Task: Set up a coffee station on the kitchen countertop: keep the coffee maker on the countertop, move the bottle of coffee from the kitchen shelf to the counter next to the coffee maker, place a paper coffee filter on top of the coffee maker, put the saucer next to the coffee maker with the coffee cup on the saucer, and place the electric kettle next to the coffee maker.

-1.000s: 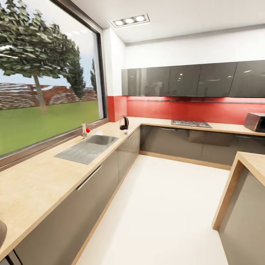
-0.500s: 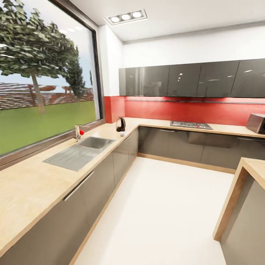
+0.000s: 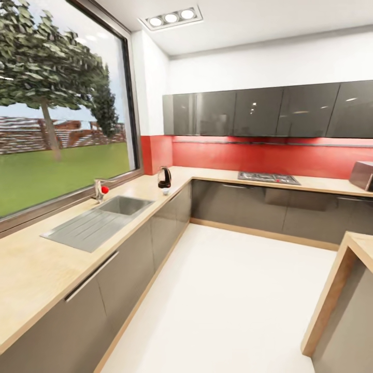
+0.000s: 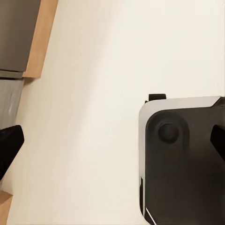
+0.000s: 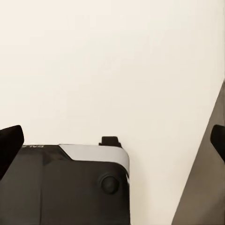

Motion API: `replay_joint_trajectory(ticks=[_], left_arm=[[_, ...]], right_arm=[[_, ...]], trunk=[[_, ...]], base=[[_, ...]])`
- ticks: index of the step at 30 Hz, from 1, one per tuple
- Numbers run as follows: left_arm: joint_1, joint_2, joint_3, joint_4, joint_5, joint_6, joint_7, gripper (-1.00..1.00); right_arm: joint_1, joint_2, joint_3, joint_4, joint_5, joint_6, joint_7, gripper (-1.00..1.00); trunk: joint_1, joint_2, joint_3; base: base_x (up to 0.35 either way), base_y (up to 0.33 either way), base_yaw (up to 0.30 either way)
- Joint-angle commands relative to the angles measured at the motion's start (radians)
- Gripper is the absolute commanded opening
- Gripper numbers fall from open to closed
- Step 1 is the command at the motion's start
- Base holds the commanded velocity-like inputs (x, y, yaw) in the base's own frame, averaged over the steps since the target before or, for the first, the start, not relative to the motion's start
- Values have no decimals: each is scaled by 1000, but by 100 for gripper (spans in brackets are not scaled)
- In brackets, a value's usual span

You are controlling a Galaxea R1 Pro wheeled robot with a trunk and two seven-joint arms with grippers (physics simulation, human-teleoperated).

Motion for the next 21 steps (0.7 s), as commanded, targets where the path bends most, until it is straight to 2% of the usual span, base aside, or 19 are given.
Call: replay_joint_trajectory(ticks=[1,4,21], left_arm=[[-1,0,7,1,-10,-4,2,100],[-1,0,8,1,-10,-4,2,100],[-1,0,9,1,-10,-5,2,100]], right_arm=[[0,-1,-34,1,27,-3,-3,100],[0,-2,-54,0,42,-3,-3,100],[0,0,-65,-1,41,-2,-3,100]], trunk=[[1,0,0],[1,0,0],[1,0,-5]], base=[[281,-165,0],[281,-165,0],[281,-165,0]])
